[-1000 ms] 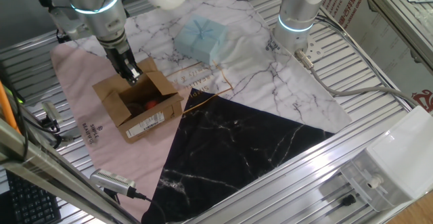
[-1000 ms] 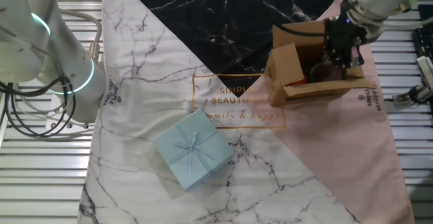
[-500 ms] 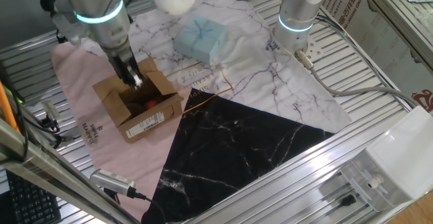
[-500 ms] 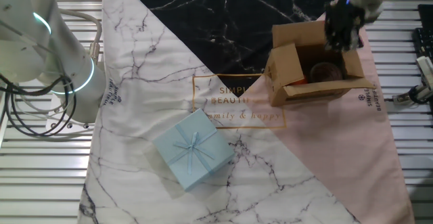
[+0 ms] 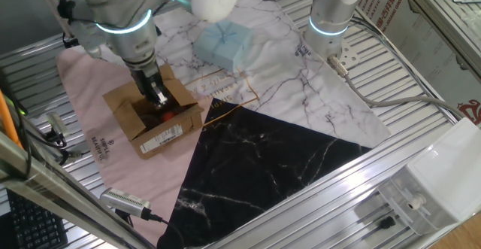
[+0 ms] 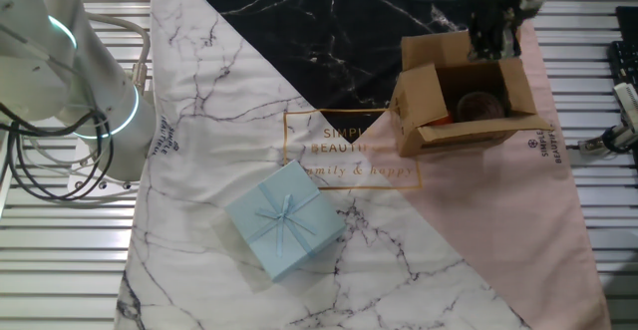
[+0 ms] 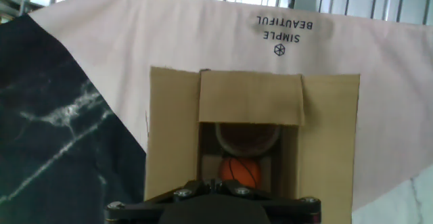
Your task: Cover the box
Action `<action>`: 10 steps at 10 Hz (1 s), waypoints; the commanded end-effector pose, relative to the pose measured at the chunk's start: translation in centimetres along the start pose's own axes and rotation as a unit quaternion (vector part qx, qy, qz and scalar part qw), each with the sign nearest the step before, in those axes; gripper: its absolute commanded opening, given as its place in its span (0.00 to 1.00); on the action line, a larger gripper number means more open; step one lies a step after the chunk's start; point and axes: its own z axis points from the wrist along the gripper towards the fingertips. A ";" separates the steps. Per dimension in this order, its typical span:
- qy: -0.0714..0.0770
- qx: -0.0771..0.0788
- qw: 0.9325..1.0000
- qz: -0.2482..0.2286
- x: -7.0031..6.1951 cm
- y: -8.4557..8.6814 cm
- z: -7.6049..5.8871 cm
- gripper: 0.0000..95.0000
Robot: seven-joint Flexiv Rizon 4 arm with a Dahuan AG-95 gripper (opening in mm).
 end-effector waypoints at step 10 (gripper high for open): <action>0.003 0.010 0.999 0.044 -2.2 7.3 0.4 0.00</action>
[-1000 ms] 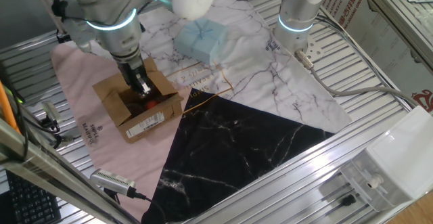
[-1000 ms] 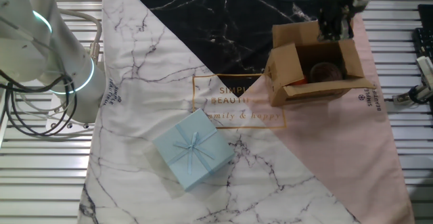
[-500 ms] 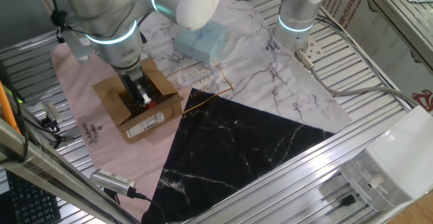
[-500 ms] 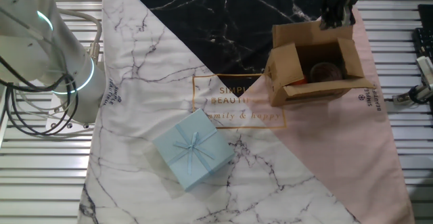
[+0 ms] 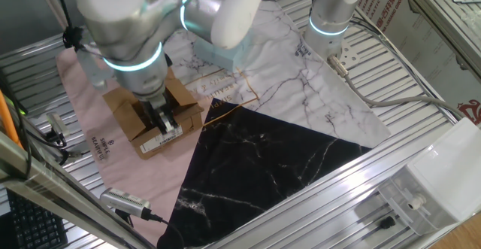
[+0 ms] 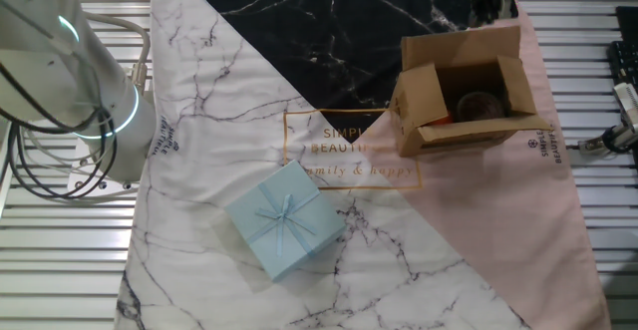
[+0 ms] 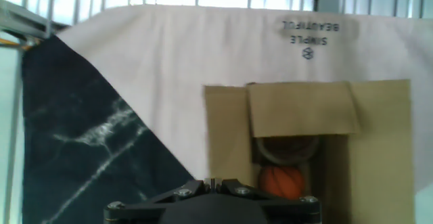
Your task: Cover the box
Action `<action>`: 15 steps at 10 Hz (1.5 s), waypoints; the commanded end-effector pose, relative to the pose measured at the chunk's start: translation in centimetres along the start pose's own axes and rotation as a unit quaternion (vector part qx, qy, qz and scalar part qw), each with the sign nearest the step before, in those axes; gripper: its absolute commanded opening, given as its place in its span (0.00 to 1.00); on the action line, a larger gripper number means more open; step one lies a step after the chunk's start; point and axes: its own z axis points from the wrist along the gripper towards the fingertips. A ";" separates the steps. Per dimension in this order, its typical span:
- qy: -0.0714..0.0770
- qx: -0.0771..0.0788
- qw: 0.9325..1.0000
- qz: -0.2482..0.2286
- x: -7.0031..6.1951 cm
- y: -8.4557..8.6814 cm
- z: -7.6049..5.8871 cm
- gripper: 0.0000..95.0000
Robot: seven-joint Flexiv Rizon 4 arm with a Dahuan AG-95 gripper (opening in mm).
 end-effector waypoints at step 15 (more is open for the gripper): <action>-0.006 0.003 1.000 0.004 1.3 1.1 2.5 0.00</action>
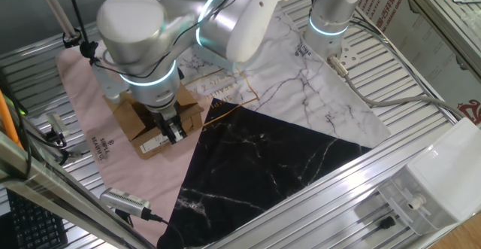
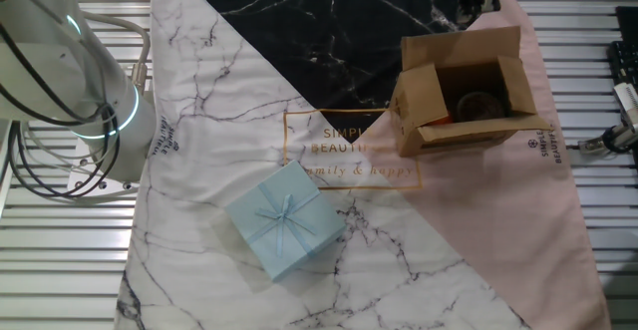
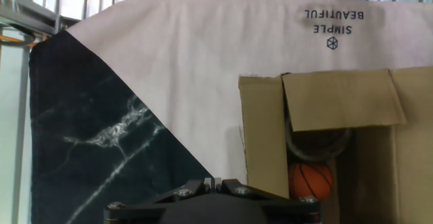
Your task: Cover the box
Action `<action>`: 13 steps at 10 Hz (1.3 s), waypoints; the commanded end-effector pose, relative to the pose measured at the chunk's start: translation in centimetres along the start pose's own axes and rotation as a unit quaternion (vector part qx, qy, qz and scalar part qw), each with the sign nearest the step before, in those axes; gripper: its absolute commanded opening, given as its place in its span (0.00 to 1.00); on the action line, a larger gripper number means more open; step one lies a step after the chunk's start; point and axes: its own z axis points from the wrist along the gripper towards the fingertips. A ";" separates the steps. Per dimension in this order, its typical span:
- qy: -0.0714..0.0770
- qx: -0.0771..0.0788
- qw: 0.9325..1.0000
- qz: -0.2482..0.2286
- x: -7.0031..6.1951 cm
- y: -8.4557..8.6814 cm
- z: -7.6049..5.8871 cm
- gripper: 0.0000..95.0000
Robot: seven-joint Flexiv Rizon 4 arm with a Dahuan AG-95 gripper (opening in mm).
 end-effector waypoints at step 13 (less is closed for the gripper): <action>-0.002 0.000 1.000 -0.007 0.0 0.0 0.2 0.00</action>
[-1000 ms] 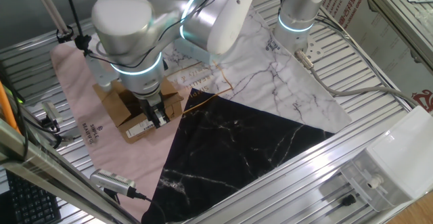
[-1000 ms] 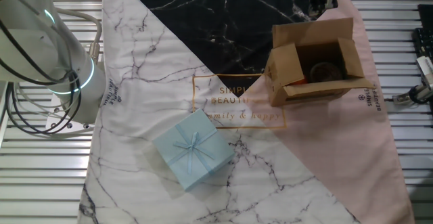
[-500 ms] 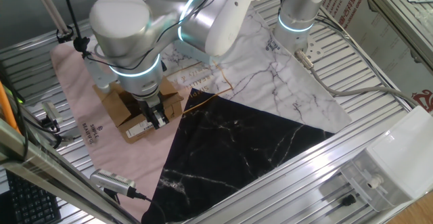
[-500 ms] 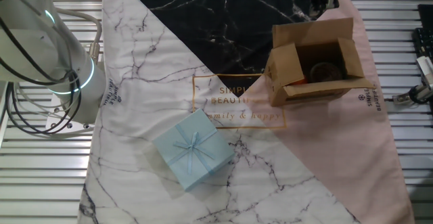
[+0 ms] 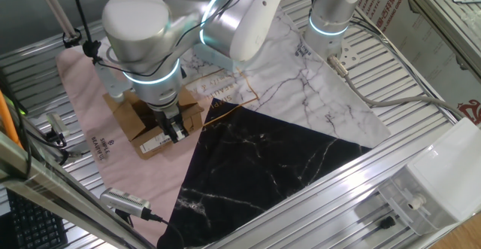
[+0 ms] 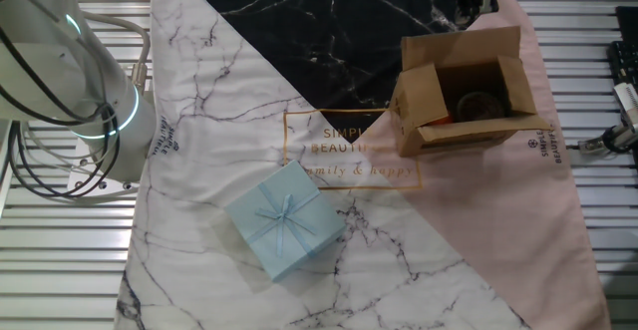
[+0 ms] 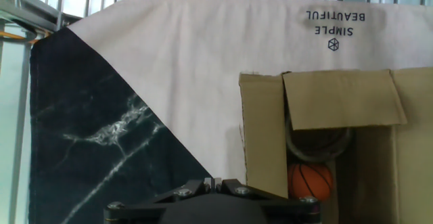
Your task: Cover the box
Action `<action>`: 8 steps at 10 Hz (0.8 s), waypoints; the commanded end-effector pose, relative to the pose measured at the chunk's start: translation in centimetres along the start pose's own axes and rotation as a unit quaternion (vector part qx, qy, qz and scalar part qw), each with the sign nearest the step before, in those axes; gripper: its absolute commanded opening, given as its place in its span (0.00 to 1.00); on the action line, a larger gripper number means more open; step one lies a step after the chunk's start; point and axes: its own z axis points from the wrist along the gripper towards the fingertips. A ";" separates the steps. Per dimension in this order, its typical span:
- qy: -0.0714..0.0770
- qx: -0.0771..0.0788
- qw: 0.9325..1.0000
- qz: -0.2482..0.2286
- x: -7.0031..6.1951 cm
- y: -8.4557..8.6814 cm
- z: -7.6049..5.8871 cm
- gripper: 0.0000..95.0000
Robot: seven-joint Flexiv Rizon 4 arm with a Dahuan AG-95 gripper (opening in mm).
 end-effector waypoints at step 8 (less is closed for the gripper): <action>-0.001 0.002 1.000 -0.009 -0.5 -0.3 0.7 0.00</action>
